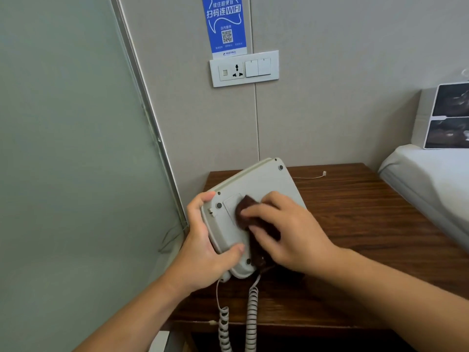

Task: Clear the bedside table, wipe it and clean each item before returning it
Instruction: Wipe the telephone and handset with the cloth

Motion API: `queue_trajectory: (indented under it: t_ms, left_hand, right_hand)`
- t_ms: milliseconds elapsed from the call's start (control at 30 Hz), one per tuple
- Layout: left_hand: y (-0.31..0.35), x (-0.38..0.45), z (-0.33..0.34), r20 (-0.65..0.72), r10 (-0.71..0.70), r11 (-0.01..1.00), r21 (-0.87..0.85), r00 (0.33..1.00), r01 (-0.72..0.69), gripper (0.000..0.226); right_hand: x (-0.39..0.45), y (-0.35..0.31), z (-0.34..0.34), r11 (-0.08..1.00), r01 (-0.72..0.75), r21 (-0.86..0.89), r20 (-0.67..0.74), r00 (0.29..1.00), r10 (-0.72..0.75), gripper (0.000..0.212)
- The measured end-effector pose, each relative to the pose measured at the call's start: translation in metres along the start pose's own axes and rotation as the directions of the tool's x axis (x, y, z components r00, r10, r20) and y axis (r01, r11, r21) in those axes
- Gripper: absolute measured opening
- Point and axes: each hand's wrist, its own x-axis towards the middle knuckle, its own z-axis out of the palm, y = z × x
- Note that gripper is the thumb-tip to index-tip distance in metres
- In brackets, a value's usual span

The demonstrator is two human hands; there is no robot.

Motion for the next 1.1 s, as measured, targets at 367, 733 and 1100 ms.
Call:
queue_trajectory:
  t_ms: [367, 733, 1100]
  left_hand:
    - [-0.003, 0.003, -0.004, 0.043, -0.033, 0.999, 0.008, 0.999, 0.033, 0.112]
    - [-0.003, 0.007, -0.008, 0.103, -0.043, 0.997, 0.064, 0.994, 0.036, 0.117]
    - [-0.004, 0.007, -0.007, 0.092, -0.065, 0.997, 0.049, 0.994, 0.061, 0.123]
  right_hand:
    - [0.009, 0.001, -0.015, 0.996, 0.079, -0.036, 0.133, 0.988, -0.073, 0.032]
    - [-0.030, 0.001, -0.013, 0.990, 0.124, -0.059, 0.325, 0.941, -0.098, 0.024]
    - [0.003, -0.025, -0.003, 0.988, 0.155, -0.011, 0.236, 0.960, -0.148, 0.037]
